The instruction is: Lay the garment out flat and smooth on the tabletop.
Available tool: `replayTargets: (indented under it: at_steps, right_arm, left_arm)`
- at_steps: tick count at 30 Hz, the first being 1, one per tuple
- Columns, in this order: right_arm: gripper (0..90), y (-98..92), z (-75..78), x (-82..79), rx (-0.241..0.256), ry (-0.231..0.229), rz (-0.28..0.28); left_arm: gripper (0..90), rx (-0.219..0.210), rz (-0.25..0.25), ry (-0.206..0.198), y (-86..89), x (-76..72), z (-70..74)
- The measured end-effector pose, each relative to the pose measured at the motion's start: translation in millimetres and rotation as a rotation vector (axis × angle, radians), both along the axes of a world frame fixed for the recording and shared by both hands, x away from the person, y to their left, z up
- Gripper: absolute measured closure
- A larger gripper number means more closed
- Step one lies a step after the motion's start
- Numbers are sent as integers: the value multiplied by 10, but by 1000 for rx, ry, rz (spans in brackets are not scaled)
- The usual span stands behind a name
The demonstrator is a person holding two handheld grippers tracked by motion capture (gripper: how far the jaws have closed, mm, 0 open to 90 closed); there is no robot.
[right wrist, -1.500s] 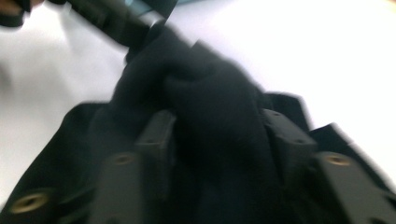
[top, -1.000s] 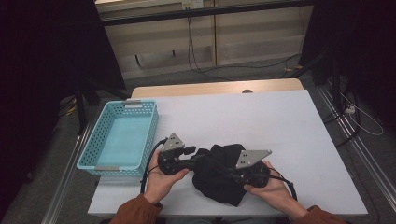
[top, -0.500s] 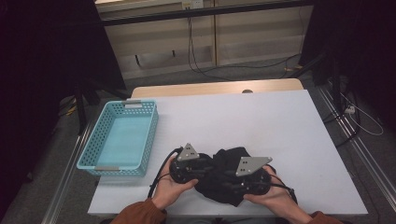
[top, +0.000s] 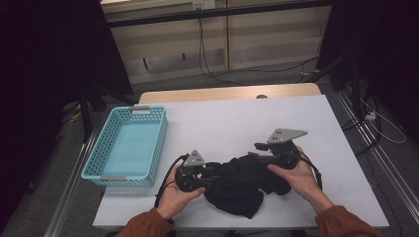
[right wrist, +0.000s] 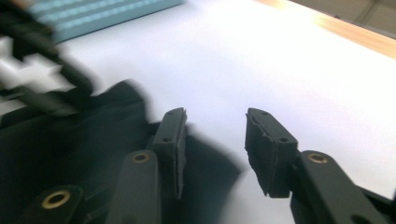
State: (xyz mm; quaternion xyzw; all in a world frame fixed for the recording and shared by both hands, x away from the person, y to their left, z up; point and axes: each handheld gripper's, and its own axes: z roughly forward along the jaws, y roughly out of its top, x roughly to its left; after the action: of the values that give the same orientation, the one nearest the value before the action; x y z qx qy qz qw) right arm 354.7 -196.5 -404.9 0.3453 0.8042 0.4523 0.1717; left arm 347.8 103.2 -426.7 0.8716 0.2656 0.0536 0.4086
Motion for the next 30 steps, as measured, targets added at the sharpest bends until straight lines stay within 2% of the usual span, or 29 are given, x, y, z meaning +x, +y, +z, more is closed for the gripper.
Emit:
replayTargets:
  at_steps: [1,2,3,4,5,6,7,8,9,10,11,12,13,14,15,16,17,22,23,24,25,26,27,28,29,30]
  right_arm:
    - [647,-50,-23,145,19,13,-19]
    - [647,-50,-23,145,19,13,-19]
    - [670,-41,-88,284,-8,43,-27]
    - [670,-41,-88,284,-8,43,-27]
    - [672,10,-199,398,-33,75,-25]
    - [672,10,-199,398,-33,75,-25]
    - [671,81,-305,481,-69,97,-16]
    - [671,81,-305,481,-69,97,-16]
    - [664,136,-377,549,-81,112,-4]
    - [664,136,-377,549,-81,112,-4]
    - [649,191,-385,572,-51,118,15]
    - [649,191,-385,572,-51,118,15]
    - [633,267,-364,562,-42,121,50]
    - [626,294,-357,553,-37,119,58]
    - [626,294,-357,553,-37,119,58]
    - [624,330,-353,544,-34,120,77]
    - [604,413,-374,523,-63,131,112]
    - [583,477,-444,516,-81,173,146]
    - [592,515,-485,509,-110,207,172]
    - [592,515,-485,509,-110,207,172]
    - [595,555,-513,479,-140,199,178]
    - [595,555,-513,479,-140,199,178]
    - [729,564,-500,464,-155,192,174]
    - [729,564,-500,464,-155,192,174]
    - [787,558,-501,469,-134,208,182]
    - [851,559,-495,464,-134,196,181]
  left_arm:
    - [587,-8,6,-16,9,20,27]
    - [587,-8,6,-16,9,20,27]
    - [585,-21,15,-20,7,59,66]
    - [583,-21,15,-20,7,59,66]
    - [574,-41,26,-30,-7,125,97]
    - [567,-41,26,-30,-7,125,97]
    - [565,-58,40,-32,-23,216,119]
    - [562,-58,40,-32,-23,216,119]
    - [560,-72,60,-26,-38,323,126]
    - [560,-72,60,-26,-38,323,126]
    - [560,-60,80,2,-65,430,85]
    - [560,-60,80,2,-65,430,85]
    - [560,-29,94,20,-84,504,-4]
    - [554,-15,94,43,-94,524,-56]
    - [537,-15,94,43,-94,524,-56]
    - [537,11,86,48,-99,526,-100]
    - [526,22,74,56,-97,514,-126]
    - [532,29,67,66,-87,481,-138]
    - [535,57,58,70,-78,470,-158]
    - [534,57,58,70,-78,470,-158]
    - [537,79,59,78,-74,450,-194]
    - [554,79,59,78,-74,450,-194]
    - [589,101,62,67,-65,435,-181]
    - [640,101,62,67,-65,435,-181]
    - [640,105,68,66,-57,429,-176]
    - [800,99,64,79,-38,443,-170]
